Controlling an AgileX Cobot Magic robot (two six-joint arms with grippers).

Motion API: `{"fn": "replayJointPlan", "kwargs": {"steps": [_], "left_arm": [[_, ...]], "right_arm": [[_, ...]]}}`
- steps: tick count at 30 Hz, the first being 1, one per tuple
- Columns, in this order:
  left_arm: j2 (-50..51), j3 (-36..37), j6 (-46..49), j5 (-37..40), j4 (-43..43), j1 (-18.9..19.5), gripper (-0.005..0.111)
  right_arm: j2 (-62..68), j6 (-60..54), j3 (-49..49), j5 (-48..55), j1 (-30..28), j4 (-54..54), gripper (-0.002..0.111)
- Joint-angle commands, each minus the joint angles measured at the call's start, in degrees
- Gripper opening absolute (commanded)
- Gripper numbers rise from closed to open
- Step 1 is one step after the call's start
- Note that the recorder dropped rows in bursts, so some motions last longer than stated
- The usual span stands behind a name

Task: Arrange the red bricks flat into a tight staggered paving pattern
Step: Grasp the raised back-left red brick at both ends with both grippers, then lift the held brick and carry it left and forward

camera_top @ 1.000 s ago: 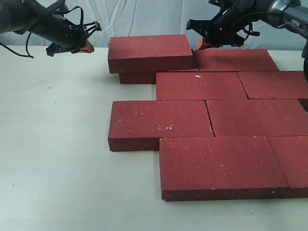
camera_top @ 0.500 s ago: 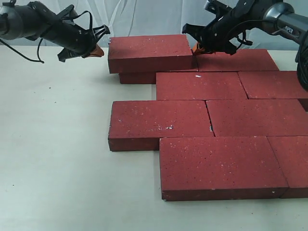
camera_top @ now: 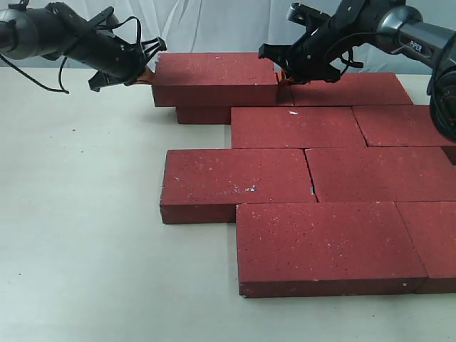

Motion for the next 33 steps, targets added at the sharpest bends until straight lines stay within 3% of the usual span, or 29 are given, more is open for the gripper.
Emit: {"fn": "replayJointPlan", "kwargs": {"steps": [1, 12, 20, 33], "left_arm": [[-0.4, -0.4, -0.1, 4.8, -1.3, 0.2, 0.0], [-4.8, -0.4, 0.1, 11.9, 0.0, 0.2, 0.0], [-9.0, -0.3, -0.9, 19.4, 7.3, 0.2, 0.0], [-21.7, 15.0, -1.7, 15.4, 10.5, -1.5, 0.0]], "right_arm": [[-2.4, -0.6, -0.3, 3.5, 0.5, 1.1, -0.001], [-8.8, -0.7, -0.3, 11.3, 0.5, -1.3, -0.001], [-13.1, -0.7, -0.3, 19.0, 0.5, -1.5, -0.001], [-18.4, 0.8, -0.1, 23.1, 7.6, -5.7, -0.001]]}}
